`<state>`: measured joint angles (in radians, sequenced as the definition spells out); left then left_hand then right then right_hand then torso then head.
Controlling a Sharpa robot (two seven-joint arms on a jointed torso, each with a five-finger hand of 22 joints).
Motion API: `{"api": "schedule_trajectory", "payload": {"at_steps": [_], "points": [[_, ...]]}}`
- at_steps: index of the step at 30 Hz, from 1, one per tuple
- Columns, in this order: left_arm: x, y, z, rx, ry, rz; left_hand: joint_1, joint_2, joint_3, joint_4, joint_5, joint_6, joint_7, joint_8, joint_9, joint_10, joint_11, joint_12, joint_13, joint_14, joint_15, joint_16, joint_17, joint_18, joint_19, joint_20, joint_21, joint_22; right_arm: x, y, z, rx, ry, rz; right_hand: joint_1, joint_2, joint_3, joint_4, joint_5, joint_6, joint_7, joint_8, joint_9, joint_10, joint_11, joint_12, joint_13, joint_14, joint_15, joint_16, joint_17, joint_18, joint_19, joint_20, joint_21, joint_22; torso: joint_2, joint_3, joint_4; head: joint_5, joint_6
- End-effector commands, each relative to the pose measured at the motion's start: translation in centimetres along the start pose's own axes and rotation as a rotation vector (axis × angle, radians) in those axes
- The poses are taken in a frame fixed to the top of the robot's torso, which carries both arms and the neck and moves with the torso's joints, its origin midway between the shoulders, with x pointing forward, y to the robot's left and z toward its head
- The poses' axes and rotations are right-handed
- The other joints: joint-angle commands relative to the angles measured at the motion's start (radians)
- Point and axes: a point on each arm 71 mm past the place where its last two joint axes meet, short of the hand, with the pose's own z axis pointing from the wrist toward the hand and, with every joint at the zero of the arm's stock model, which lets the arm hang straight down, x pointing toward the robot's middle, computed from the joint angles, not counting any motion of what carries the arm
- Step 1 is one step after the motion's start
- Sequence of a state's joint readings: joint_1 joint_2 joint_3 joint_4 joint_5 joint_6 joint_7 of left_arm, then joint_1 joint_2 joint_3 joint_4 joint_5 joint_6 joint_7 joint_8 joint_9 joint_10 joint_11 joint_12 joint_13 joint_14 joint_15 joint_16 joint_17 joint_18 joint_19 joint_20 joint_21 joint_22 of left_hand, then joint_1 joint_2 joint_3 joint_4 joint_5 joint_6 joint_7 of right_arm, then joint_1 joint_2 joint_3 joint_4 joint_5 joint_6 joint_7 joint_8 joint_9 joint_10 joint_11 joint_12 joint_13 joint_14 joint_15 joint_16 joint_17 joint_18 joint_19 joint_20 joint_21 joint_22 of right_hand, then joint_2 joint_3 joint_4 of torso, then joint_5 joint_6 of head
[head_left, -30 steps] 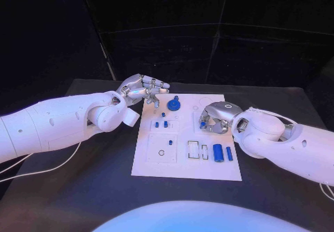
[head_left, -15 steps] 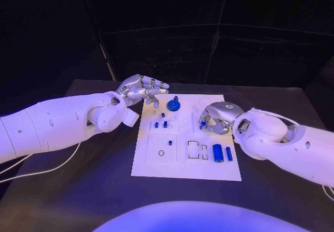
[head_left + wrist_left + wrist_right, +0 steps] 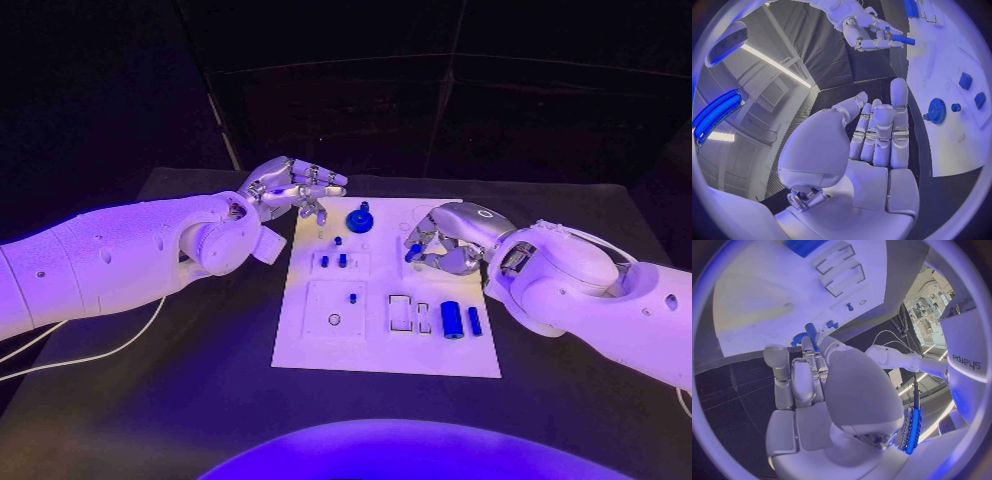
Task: Assemble the parts on the task board
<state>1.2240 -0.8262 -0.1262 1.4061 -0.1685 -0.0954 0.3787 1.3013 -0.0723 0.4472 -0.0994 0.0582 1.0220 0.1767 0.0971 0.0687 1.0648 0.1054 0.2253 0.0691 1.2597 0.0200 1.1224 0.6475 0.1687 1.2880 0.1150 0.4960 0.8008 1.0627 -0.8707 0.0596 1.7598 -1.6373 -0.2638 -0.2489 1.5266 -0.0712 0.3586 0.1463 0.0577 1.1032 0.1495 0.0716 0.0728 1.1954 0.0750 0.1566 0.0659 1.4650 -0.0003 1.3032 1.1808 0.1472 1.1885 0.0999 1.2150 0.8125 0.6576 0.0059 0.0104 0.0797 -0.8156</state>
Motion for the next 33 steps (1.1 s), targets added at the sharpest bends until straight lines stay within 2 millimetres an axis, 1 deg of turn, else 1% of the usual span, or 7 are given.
{"api": "schedule_trajectory", "payload": {"at_steps": [1,6,12,15,22,30,33], "points": [[0.0,-0.1,0.1,0.005,0.007,-0.007,-0.008,0.000,-0.006,-0.001,0.003,0.004,0.001,0.005,0.000,0.000,0.003,0.004,-0.001,-0.008,-0.001,0.000,-0.001,0.013,-0.006,-0.001,-0.006,-0.001,-0.4,1.4,0.1,-0.054,-0.040,0.080,-0.009,-0.005,0.005,0.000,-0.003,0.007,-0.001,0.001,0.000,0.009,0.000,-0.004,0.000,0.039,-0.006,0.006,0.000,-0.011,0.003,0.000,0.003,-0.001,0.002,0.0011,0.0026,0.005,0.001],[0.0,-0.1,0.1,0.005,0.006,-0.007,-0.008,0.000,-0.006,-0.001,0.003,0.004,0.001,0.005,0.000,0.000,0.003,0.004,-0.001,-0.008,-0.001,0.000,-0.001,0.013,-0.006,-0.001,-0.006,-0.001,-0.1,3.7,1.0,-0.118,-0.031,0.124,-0.010,-0.006,0.006,-0.001,-0.003,0.007,-0.001,0.001,0.000,0.008,0.000,-0.005,0.000,0.039,-0.006,0.007,0.001,-0.011,0.003,0.000,0.003,-0.001,0.001,-0.0008,-0.0023,0.011,0.002],[0.0,-0.1,0.3,0.007,0.004,-0.005,-0.008,0.000,-0.006,-0.001,0.003,0.004,0.001,0.005,0.000,0.000,0.003,0.004,-0.001,-0.008,-0.001,0.000,-0.001,0.013,-0.006,-0.001,-0.006,-0.001,1.3,6.3,2.5,-0.187,0.012,0.158,-0.009,-0.005,0.011,-0.003,-0.002,0.006,-0.001,0.000,0.000,0.008,0.000,-0.008,0.000,0.039,-0.006,0.006,-0.001,-0.010,0.000,0.000,0.001,-0.005,0.003,0.0000,0.0013,0.023,-0.003],[-0.1,-0.1,0.3,0.007,-0.001,-0.002,-0.008,0.000,-0.006,-0.001,0.003,0.004,0.001,0.005,0.000,0.000,0.003,0.004,-0.001,-0.008,-0.001,0.000,-0.001,0.013,-0.006,-0.001,-0.006,-0.001,2.6,7.2,2.8,-0.212,0.051,0.158,-0.009,-0.005,0.012,-0.004,-0.001,0.006,-0.001,-0.001,0.000,0.008,0.000,-0.008,0.000,0.039,-0.006,0.006,-0.001,-0.010,0.000,0.000,0.001,-0.006,0.002,-0.0013,-0.0002,0.032,-0.006],[-0.2,-0.1,0.3,0.009,-0.006,0.000,-0.008,0.000,-0.006,-0.001,0.003,0.004,0.001,0.005,0.000,0.000,0.003,0.004,-0.001,-0.008,-0.001,0.000,-0.001,0.013,-0.006,-0.001,-0.006,-0.001,5.3,8.5,3.1,-0.250,0.125,0.137,-0.008,-0.005,0.015,-0.006,0.000,0.006,0.000,-0.002,0.000,0.008,0.001,-0.010,0.000,0.039,-0.006,0.006,-0.002,-0.009,-0.002,0.001,0.000,-0.009,0.003,0.0014,-0.0014,0.049,-0.013],[-0.2,-0.1,0.4,0.010,-0.006,0.000,-0.008,0.000,-0.006,-0.001,0.003,0.004,0.001,0.005,0.000,0.000,0.003,0.004,-0.001,-0.008,-0.001,0.000,-0.001,0.013,-0.006,-0.001,-0.006,-0.001,6.9,9.2,3.4,-0.273,0.155,0.108,-0.006,-0.006,0.019,-0.010,0.001,0.006,0.000,-0.002,-0.001,0.008,0.001,-0.013,0.000,0.039,-0.006,0.006,-0.002,-0.009,-0.002,0.001,0.000,-0.008,0.003,0.0003,-0.0019,0.056,-0.022],[-0.1,-0.1,0.5,0.010,-0.004,-0.001,-0.008,0.000,-0.006,-0.001,0.003,0.004,0.001,0.005,0.000,0.000,0.003,0.004,-0.001,-0.008,-0.001,0.000,-0.001,0.013,-0.006,-0.001,-0.006,-0.001,7.2,9.3,3.6,-0.278,0.152,0.098,-0.006,-0.005,0.020,-0.011,0.001,0.006,0.000,-0.002,-0.001,0.009,0.001,-0.013,0.000,0.039,-0.006,0.007,-0.001,-0.009,-0.003,0.001,0.000,-0.008,0.002,0.0012,-0.0021,0.058,-0.024]]}}
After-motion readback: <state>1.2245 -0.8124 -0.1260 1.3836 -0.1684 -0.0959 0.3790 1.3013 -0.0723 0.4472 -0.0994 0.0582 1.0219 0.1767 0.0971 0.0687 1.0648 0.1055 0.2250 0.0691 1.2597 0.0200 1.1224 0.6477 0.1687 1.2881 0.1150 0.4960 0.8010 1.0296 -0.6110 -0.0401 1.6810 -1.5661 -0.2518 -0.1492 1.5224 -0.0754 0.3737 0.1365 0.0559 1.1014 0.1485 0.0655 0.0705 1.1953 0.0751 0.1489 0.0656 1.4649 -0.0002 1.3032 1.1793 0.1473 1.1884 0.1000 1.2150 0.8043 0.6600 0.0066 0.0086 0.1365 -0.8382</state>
